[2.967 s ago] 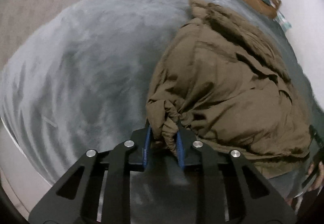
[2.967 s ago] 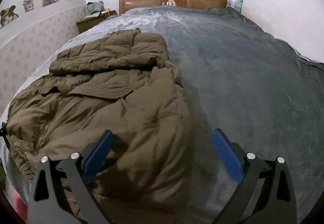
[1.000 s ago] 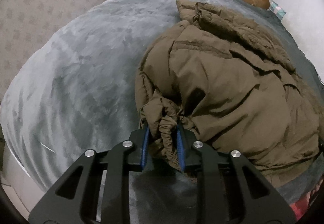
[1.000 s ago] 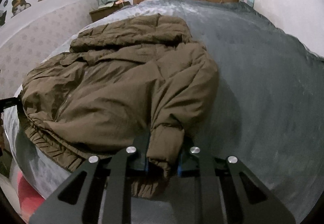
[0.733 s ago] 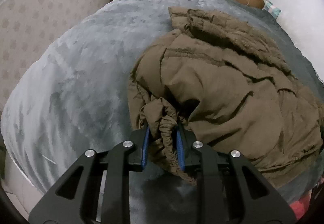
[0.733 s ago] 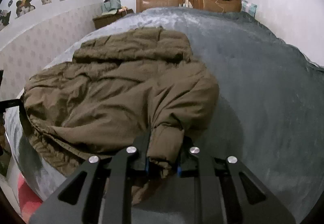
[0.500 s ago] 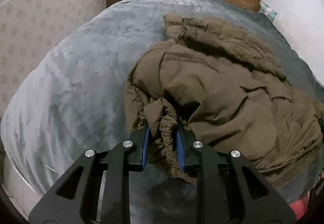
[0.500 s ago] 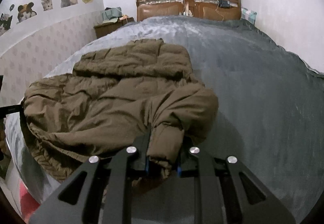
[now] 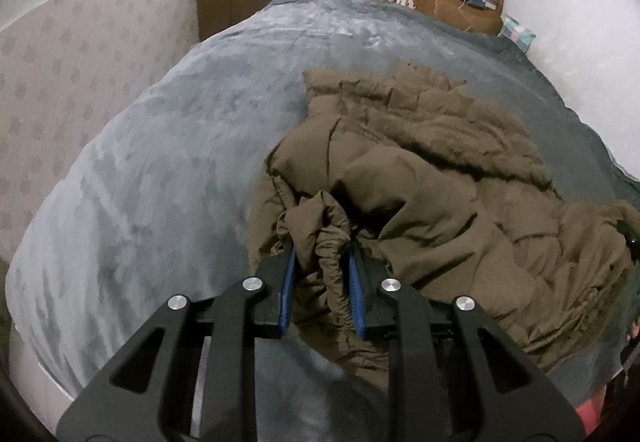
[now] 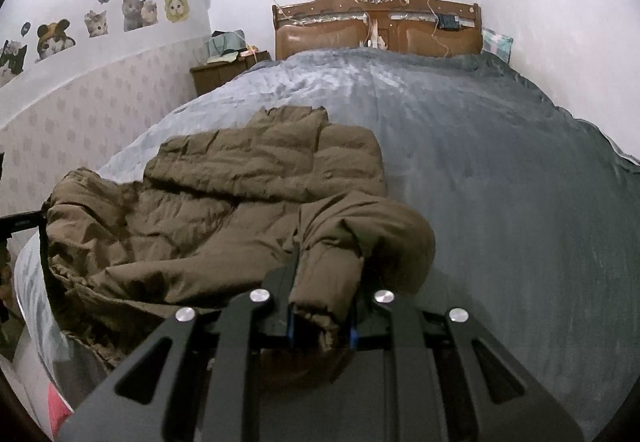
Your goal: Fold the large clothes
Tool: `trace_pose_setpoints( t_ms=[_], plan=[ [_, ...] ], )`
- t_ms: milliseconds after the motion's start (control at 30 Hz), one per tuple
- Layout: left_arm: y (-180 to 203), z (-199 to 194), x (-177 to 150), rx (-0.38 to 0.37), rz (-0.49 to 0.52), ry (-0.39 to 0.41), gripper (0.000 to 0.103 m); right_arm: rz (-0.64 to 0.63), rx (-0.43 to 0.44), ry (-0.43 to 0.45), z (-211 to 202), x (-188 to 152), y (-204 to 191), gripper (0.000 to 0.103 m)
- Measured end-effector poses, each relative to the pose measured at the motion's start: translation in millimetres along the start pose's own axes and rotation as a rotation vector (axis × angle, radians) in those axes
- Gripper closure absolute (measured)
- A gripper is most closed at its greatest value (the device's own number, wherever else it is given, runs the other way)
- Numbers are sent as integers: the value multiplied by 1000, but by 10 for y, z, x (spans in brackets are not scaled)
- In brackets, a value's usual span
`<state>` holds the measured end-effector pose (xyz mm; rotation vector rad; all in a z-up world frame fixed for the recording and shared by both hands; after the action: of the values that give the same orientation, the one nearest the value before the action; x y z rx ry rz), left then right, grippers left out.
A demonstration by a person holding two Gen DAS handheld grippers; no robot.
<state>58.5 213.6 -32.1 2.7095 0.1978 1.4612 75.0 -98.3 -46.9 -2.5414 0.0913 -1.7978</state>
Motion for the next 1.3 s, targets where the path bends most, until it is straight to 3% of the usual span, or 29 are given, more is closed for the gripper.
trace_pose_setpoints(
  t_ms=[267, 467, 733, 900, 1033, 1200, 1267, 1300],
  plan=[
    [205, 259, 744, -58, -1, 82, 82, 76, 12, 32, 470, 577, 201, 85],
    [259, 588, 1297, -68, -33, 114, 82, 114, 15, -5, 998, 908, 367, 85],
    [390, 1440, 2056, -43, -11, 81, 82, 192, -2, -72, 1987, 1466, 657, 85],
    [456, 1980, 2465, -12, 0, 69, 82, 160, -31, -98, 2587, 1827, 686, 85],
    [390, 2406, 2615, 0, -39, 23, 79, 148, -45, -142, 3031, 1879, 749, 85],
    [403, 2862, 2476, 49, 9, -56, 76, 126, -37, -256, 3506, 1597, 780, 85],
    [408, 2970, 2436, 70, 20, -80, 69, 108, -15, -278, 3604, 1540, 780, 85],
    [418, 2977, 2443, 79, 19, -81, 53, 109, -12, -282, 3601, 1541, 779, 82]
  ],
)
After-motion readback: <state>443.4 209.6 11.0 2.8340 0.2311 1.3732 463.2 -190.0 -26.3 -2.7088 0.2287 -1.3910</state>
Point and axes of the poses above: each gripper's, at about its wrist camera, not at the fingertips, and z roughly the way its jaws point, y to its right, x to its top, the point moved 4 cm from there along z, roughly the way its jaws point, and after that the axes turned 13 degrees about y, right-handed, at the moved point
